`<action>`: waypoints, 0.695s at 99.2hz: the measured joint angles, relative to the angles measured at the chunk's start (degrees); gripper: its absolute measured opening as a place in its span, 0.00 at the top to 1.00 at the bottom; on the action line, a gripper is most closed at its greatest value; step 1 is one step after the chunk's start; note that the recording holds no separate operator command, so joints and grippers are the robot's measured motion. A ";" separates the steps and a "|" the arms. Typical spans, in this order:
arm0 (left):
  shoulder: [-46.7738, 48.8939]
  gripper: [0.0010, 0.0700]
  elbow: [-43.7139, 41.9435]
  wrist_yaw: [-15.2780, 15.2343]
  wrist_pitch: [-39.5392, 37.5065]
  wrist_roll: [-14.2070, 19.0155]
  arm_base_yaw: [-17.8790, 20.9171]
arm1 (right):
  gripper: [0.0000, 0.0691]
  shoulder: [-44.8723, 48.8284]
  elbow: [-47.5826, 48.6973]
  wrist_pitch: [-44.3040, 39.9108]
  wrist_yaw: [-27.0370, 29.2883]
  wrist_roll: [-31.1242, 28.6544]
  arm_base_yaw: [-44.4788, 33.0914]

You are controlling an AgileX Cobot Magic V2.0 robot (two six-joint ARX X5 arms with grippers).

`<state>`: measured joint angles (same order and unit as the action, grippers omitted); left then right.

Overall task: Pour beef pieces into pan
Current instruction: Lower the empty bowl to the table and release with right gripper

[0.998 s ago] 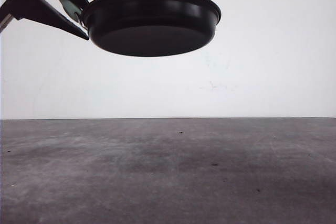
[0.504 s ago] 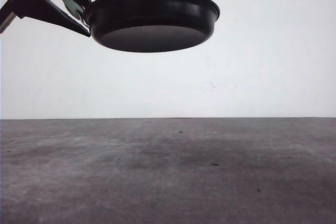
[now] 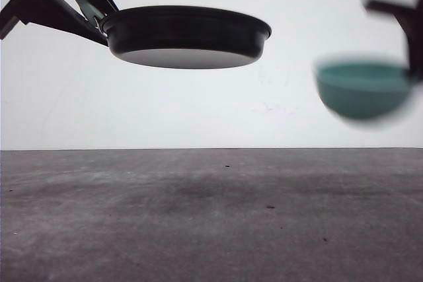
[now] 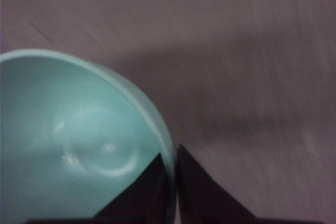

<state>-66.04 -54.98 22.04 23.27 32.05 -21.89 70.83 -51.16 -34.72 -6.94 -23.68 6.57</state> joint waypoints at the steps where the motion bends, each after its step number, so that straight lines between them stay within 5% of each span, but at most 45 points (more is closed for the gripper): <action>1: 0.00 0.83 0.00 -0.07 -0.11 -0.13 0.00 | 0.98 0.59 0.00 -0.81 -0.68 0.24 -0.44; 17: 0.00 0.83 0.00 -0.26 -1.05 -1.03 0.00 | 0.98 8.72 0.00 -7.02 -4.22 4.92 -1.81; 53: 0.00 0.83 0.00 -0.26 -0.74 -1.20 0.00 | 0.97 11.43 0.00 -3.80 -4.85 7.02 -0.90; 69: 0.00 0.83 0.00 -0.26 -0.74 -1.20 0.00 | 0.66 11.41 0.00 -3.10 -4.98 7.17 -0.90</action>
<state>-66.04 -54.98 21.78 22.52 30.85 -21.89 82.24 -51.16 -37.82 -11.92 -16.51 5.67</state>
